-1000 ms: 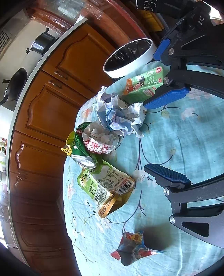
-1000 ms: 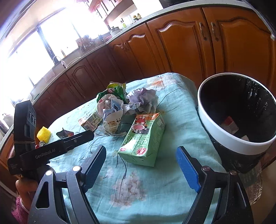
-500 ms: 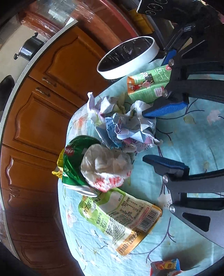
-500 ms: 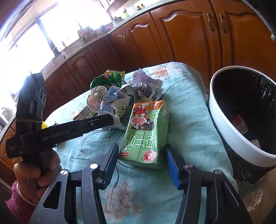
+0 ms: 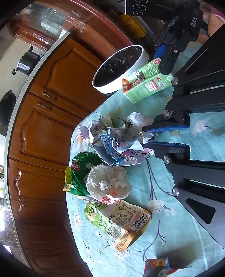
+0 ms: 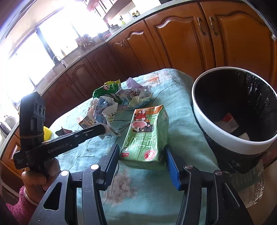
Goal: Collect trash
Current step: 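Grasp the green milk carton with the right gripper while the left gripper grasps crumpled paper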
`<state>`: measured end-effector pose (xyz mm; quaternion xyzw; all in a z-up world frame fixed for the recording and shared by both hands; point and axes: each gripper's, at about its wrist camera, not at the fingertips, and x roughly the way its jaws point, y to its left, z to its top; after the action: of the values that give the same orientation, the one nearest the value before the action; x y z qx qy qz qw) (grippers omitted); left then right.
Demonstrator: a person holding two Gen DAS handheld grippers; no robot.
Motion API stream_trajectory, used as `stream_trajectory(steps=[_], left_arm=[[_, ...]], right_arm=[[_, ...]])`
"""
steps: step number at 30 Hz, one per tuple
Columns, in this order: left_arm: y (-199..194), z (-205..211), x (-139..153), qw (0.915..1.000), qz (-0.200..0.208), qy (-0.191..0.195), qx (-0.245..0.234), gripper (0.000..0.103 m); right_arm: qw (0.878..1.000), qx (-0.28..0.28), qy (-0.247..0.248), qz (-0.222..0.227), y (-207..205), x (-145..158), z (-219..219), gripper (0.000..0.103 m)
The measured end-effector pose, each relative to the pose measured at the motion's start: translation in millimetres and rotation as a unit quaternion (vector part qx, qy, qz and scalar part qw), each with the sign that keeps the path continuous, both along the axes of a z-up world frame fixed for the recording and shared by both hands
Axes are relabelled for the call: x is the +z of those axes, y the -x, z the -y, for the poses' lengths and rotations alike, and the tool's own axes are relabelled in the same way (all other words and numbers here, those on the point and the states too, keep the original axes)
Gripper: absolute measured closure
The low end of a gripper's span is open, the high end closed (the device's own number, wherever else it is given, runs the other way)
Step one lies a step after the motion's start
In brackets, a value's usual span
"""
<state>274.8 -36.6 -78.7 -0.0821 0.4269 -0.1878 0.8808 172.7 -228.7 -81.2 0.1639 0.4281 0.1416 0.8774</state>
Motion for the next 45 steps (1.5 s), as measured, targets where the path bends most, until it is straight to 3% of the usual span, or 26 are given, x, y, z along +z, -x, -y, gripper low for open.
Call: stream_trajectory(steps=[15, 16, 17, 18, 19, 21, 24, 26, 28, 29, 36, 38, 39, 45], left_arm=[[52.0, 23.5, 31.6, 0.9988, 0.03, 0.005, -0.037, 0.094], [53.0, 24.1, 32.6, 0.9988, 0.031, 0.005, -0.038, 0.094], [54.6, 24.8, 33.6, 0.9988, 0.031, 0.005, -0.038, 0.094], [54.6, 25.5, 33.4, 0.9987, 0.032, 0.005, -0.04, 0.094], [55.2, 26.3, 33.6, 0.9987, 0.032, 0.004, -0.039, 0.094], [56.5, 26.2, 34.3, 0.9987, 0.032, 0.003, -0.039, 0.094], [60.2, 22.5, 36.4, 0.9988, 0.034, 0.003, -0.036, 0.094], [62.8, 17.9, 37.9, 0.9989, 0.035, 0.003, -0.032, 0.094], [64.0, 12.7, 38.6, 0.999, 0.035, 0.002, -0.027, 0.094], [64.5, 10.4, 39.1, 0.9991, 0.035, 0.001, -0.025, 0.094], [65.7, -3.1, 37.9, 0.9995, 0.03, 0.007, -0.012, 0.094], [65.4, -3.8, 37.4, 0.9995, 0.028, 0.009, -0.012, 0.094], [65.4, -3.5, 36.9, 0.9995, 0.027, 0.009, -0.012, 0.094], [62.1, 4.7, 35.5, 0.9994, 0.023, 0.01, -0.022, 0.094]], right_arm=[[0.999, -0.031, -0.009, 0.022, 28.8, 21.0, 30.8, 0.05], [0.999, -0.032, -0.009, 0.022, 30.4, 21.6, 32.2, 0.054], [0.999, -0.032, -0.009, 0.022, 31.6, 22.0, 32.8, 0.081], [0.999, -0.033, -0.011, 0.015, 31.3, 20.8, 34.1, 0.1], [0.999, -0.034, -0.014, 0.013, 31.3, 18.6, 35.1, 0.102], [0.999, -0.035, -0.001, -0.002, 28.4, 10.1, 33.5, 0.097], [0.999, -0.037, -0.028, -0.012, 27.9, -0.2, 35.6, 0.094], [0.999, -0.033, -0.032, -0.007, 27.2, 0.6, 33.5, 0.085], [0.999, -0.023, -0.034, -0.001, 24.7, 3.8, 28.3, 0.044], [0.999, -0.019, -0.028, 0.004, 23.6, 6.2, 25.6, 0.037], [0.996, 0.039, 0.078, -0.003, -1.4, 0.7, -14.2, 0.037], [0.993, 0.048, 0.103, -0.016, -8.5, -8.7, -20.3, 0.042], [0.992, 0.049, 0.115, -0.023, -11.0, -13.8, -21.8, 0.057], [0.996, 0.023, 0.089, 0.0, 4.5, -3.6, -4.0, 0.056]])
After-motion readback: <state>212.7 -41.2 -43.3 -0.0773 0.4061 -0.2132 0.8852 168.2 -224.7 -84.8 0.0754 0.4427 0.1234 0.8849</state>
